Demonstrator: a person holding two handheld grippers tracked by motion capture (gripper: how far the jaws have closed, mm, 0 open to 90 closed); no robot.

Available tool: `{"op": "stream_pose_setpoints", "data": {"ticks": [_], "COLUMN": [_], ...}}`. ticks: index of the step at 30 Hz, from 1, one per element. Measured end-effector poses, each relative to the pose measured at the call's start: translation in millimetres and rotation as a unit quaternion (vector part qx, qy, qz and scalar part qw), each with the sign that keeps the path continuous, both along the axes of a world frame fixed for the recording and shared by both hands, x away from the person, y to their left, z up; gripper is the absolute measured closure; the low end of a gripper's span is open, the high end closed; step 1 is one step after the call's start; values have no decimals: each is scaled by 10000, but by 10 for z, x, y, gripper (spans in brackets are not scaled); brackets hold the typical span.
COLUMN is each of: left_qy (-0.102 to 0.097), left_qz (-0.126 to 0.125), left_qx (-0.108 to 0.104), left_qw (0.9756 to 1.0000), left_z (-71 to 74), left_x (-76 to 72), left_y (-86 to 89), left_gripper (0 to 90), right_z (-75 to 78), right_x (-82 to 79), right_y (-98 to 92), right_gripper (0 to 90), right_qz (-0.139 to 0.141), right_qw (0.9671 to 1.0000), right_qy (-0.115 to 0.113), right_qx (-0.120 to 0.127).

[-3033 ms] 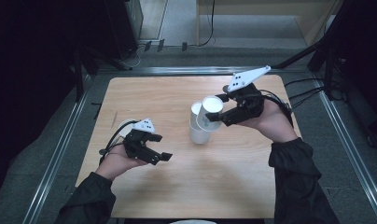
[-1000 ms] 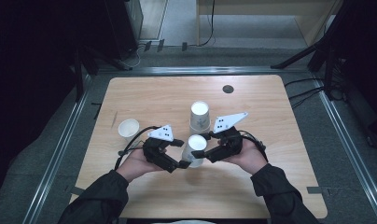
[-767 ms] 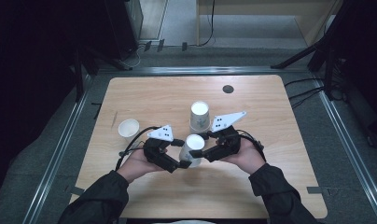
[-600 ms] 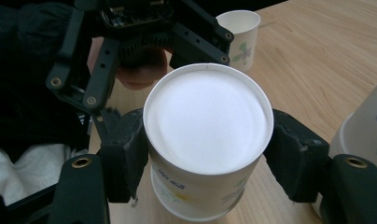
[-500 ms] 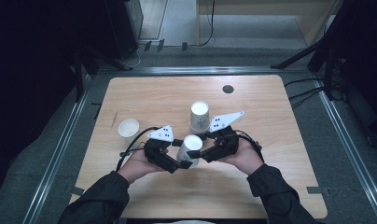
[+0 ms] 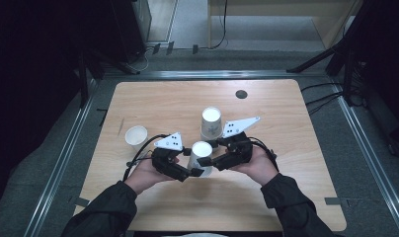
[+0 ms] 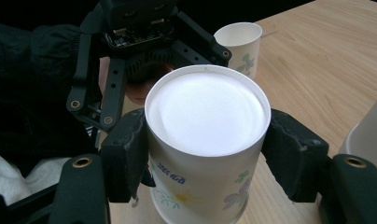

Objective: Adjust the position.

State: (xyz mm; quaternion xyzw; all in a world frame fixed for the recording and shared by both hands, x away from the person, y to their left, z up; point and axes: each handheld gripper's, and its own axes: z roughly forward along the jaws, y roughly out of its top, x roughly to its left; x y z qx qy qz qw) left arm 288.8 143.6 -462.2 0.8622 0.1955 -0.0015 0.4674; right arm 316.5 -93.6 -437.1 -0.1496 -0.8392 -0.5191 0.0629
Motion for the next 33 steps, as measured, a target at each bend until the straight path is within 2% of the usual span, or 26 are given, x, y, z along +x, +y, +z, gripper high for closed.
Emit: {"op": "stream_pose_setpoints", "data": {"ticks": [6, 14, 22, 24, 25, 29, 32, 33], "left_qy": [39, 121, -9, -33, -90, -133, -304, -402], "left_qz": [-63, -19, -42, -81, -104, -243, -288, -336], "left_qx": [-38, -151, 0, 112, 197, 487, 851, 1038], "left_qw": [10000, 9998, 10000, 9999, 9997, 9984, 9955, 9932], "left_z": [-4, -9, 17, 31, 41, 100, 133, 145], "left_x": [0, 8, -2, 2, -1, 2, 5, 10], "left_y": [-8, -14, 5, 17, 24, 58, 52, 48], "left_gripper": [269, 235, 288, 292, 294, 297, 297, 296], "right_z": [1, 2, -10, -8, -6, -22, -47, -57], "right_x": [-9, -21, -4, -4, -3, -2, -12, -21], "right_y": [13, 33, 26, 18, 15, -26, -49, -52], "right_gripper": [352, 354, 346, 335, 294, 260, 260, 260], "right_qz": [47, 97, 84, 87, 106, 173, 196, 198], "right_qw": [10000, 9999, 10000, 10000, 9999, 9998, 9994, 9993], "right_qy": [-52, -62, -12, -9, 23, -14, -97, -112], "right_qx": [8, 42, 12, 46, 49, -118, -259, -312]}}
